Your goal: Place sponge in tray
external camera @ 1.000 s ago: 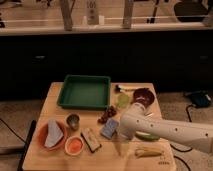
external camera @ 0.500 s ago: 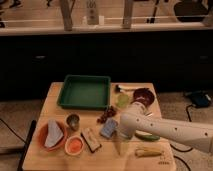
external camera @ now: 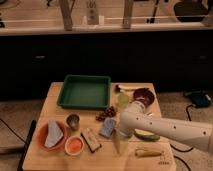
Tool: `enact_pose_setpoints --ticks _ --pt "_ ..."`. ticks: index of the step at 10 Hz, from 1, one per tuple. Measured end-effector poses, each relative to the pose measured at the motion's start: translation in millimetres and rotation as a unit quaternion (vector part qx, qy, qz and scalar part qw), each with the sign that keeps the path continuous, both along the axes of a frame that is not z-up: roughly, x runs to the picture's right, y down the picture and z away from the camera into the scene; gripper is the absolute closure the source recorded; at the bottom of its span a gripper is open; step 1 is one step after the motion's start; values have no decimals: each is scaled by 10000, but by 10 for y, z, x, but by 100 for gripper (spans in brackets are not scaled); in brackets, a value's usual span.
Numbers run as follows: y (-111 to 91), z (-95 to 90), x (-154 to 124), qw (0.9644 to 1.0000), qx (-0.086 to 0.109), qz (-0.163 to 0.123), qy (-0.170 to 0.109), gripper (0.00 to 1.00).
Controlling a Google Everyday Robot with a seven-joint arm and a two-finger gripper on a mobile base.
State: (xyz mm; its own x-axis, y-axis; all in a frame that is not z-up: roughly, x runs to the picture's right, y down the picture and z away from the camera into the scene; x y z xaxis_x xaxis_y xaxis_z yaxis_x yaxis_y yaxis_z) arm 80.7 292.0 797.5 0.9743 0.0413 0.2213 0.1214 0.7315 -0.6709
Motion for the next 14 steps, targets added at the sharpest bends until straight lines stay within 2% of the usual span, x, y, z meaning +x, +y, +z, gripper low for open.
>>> enact_pose_setpoints --ticks 1,5,7,11,14 --pt "-15 -24 29 10000 47 -17 31 20" --pt "-296 -284 107 9986 513 -2 129 20" --pt "-367 -334 98 9977 660 -54 111 20" --pt "-473 -282 -90 9965 796 -242 -28 20" --pt "-540 -182 -253 9960 772 -419 -156 20"
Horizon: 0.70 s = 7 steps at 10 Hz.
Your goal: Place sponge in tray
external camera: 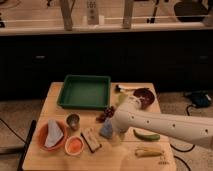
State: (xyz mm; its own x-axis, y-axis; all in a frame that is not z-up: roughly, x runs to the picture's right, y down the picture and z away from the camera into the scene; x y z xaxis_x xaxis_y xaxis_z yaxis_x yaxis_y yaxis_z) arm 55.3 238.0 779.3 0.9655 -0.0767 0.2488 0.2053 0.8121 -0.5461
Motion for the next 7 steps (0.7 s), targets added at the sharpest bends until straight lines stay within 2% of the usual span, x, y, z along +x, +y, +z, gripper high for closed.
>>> enact_pose_setpoints --ticks 3,4,7 --pt "-23 154 -120 9998 -113 -106 -92 21" --pt "-24 199 -125 9998 -144 -108 -109 24" --pt "134 452 -108 9992 -373 -44 -152 54"
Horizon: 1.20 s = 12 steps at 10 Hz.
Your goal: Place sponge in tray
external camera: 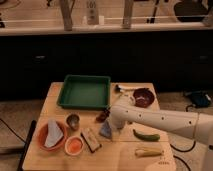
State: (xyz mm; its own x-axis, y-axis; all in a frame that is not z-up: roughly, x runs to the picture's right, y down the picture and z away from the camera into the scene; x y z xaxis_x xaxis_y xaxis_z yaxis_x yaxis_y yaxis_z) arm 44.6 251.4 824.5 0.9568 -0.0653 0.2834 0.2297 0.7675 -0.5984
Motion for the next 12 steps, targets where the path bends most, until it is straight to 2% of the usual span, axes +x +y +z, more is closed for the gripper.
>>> enact_pose_setpoints --ticks 4,5,9,12 --pt "-18 -48 12 10000 -29 -21 -1 93" --pt "-18 -51 8 10000 -33 -26 -3 99" --pt "-7 -78 34 10000 -39 -16 -1 100" --pt "-66 -391 240 9999 108 118 8 100"
